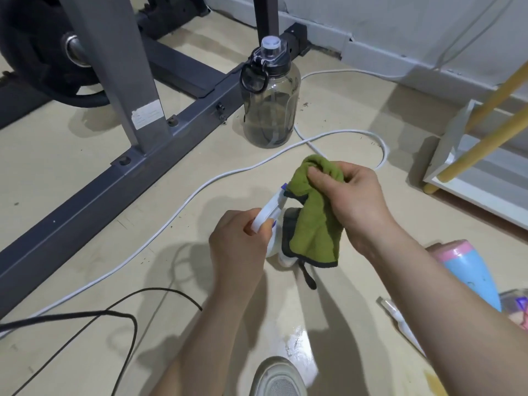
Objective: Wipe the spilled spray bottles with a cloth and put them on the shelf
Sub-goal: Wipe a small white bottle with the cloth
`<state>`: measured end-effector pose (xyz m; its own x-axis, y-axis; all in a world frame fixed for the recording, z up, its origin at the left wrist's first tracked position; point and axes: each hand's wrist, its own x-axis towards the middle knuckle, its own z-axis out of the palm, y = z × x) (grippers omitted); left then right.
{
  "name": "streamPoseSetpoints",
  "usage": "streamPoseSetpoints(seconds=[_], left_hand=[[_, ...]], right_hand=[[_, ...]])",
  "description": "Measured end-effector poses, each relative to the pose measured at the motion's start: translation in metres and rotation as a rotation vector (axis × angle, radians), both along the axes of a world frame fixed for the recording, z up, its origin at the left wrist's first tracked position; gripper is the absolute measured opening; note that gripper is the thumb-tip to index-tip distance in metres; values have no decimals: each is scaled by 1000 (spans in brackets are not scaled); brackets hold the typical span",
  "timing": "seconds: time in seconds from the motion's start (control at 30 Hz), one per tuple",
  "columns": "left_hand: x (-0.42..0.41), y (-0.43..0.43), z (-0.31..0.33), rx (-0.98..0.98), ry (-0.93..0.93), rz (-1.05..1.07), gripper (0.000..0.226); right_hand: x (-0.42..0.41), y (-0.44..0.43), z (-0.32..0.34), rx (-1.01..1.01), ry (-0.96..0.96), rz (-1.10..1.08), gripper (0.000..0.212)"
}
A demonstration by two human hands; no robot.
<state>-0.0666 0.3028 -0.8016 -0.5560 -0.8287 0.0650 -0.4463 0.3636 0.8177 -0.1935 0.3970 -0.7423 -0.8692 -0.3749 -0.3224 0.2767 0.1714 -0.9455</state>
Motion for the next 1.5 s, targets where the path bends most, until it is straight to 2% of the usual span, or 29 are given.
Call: streamPoseSetpoints(seconds=[0.1,0.13,0.2,0.27,0.33,0.43,0.5,0.53,0.6,0.63,0.7,0.77,0.83,0.93,1.03,1.1,1.17,1.2,1.27,1.33,1.4,1.5], left_hand=[[-3,7,0,-7,-35,-27,22],[-3,7,-1,-2,-44,-21,28],[-2,5,-2,36,-47,-3,25],[2,5,-1,64,-28,1,16],[3,5,1,84,14,-11,13],[4,1,-1,123,-9,-43,25],[13,5,-5,146,-20,-13,42],[19,9,-8,141,-4,30,48],[32,23,-13,122,14,57,46],[35,31,-18,125,-16,13,42],[36,45,-29,121,-144,-148,38],[30,54,-35,116,-250,-279,52],[21,57,-38,97,-284,-359,66],[4,53,-40,82,-309,-348,52],[-4,52,-44,58,-308,-290,26],[-3,53,-40,58,-309,-261,29],[2,57,-28,24,-310,-244,40],[6,62,-20,40,-287,-260,42],[15,85,-3,230,-211,-443,36],[25,116,13,501,-224,-744,43],[29,140,24,612,-256,-910,44],[20,152,54,537,-289,-907,10]], right_hand=[[24,-23,-13,262,261,141,4],[32,-27,-17,320,305,186,6],[38,-28,-19,358,320,269,11],[35,-19,-11,312,226,336,8],[25,1,2,132,21,336,5],[3,48,13,-172,-224,219,10],[-8,79,11,-279,-315,187,18],[-10,92,8,-307,-357,183,25],[-8,109,-2,-297,-408,170,40],[-5,114,-7,-273,-422,167,39],[6,120,-15,-234,-462,154,23],[20,121,-24,-166,-463,107,16],[34,123,-39,-49,-366,58,15],[52,127,-60,273,-24,65,9],[66,136,-64,513,393,186,31],[70,147,-62,563,462,185,44],[76,160,-56,540,342,83,39],[80,165,-50,432,192,0,32],[88,176,-29,116,-189,-179,20],[96,193,-6,-94,-423,-298,19],[106,215,13,-209,-513,-432,19],[125,255,31,-235,-539,-640,17]])
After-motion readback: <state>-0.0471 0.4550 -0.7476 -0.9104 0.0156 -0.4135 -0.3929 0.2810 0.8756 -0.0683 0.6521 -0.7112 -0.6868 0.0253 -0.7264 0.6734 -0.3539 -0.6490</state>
